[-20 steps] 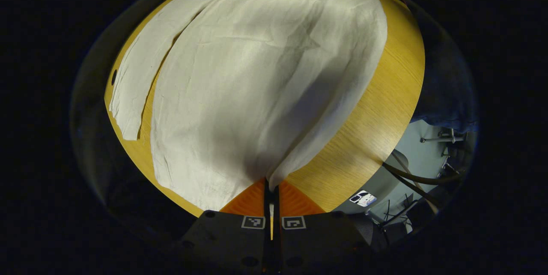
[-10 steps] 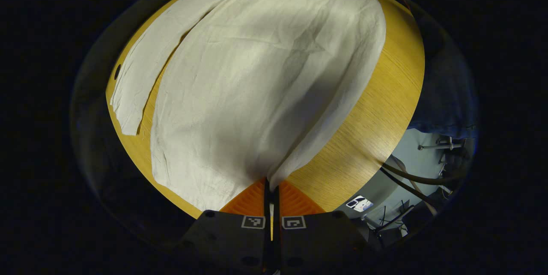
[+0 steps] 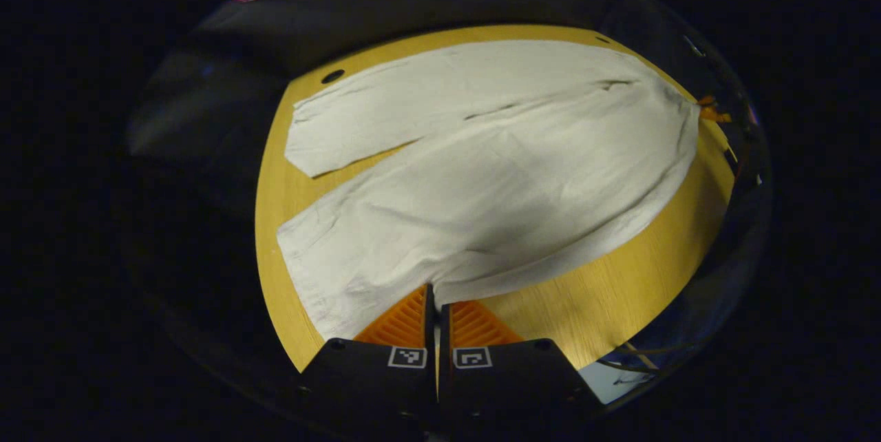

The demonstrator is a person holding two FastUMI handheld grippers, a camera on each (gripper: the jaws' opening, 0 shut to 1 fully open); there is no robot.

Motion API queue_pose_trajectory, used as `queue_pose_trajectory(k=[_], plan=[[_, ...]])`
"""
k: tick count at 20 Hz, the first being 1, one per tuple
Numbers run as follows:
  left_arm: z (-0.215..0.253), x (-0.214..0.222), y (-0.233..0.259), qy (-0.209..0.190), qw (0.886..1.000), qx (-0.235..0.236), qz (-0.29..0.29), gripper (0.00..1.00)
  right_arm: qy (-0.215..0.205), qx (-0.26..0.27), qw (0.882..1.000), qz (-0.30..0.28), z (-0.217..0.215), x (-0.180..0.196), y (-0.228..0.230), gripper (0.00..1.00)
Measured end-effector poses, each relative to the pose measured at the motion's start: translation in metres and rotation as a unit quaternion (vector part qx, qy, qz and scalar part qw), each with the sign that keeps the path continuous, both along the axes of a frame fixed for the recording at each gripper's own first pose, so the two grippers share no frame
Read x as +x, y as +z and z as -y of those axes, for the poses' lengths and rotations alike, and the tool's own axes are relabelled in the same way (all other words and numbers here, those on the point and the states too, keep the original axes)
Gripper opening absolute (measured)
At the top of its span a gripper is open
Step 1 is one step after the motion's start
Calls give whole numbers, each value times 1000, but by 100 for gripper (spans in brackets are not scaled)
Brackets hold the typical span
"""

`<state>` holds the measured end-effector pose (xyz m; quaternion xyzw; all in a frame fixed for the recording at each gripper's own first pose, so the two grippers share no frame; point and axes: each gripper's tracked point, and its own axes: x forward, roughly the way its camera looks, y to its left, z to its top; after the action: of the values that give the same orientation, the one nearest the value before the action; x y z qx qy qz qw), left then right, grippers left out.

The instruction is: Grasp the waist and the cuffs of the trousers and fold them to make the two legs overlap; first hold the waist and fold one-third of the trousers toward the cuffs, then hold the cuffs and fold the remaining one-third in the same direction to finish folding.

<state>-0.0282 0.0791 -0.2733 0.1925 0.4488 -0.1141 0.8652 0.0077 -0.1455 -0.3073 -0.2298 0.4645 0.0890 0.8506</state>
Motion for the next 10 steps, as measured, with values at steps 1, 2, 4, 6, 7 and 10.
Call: queue_pose_trajectory(k=[1, 2, 4, 6, 7, 10], plan=[[1, 18, 13, 16, 999, -4, 32, 0, -14, 6, 1000, 21, -3, 7, 9, 8], [4, 39, 27, 33, 997, -12, 65, 0, -29, 12, 999, 39, -4, 15, 19, 8], [9, 76, 51, 64, 991, -32, 110, 0, -60, 24, 995, 78, -4, 34, 39, 7], [18, 118, 76, 87, 984, -55, 148, 0, -92, 40, 988, 116, -4, 56, 59, 8], [23, 140, 89, 95, 980, -60, 163, 0, -105, 48, 985, 132, -7, 68, 67, 7], [33, 187, 127, 101, 968, -74, 219, 0, -119, 49, 976, 176, -13, 103, 91, 8]])
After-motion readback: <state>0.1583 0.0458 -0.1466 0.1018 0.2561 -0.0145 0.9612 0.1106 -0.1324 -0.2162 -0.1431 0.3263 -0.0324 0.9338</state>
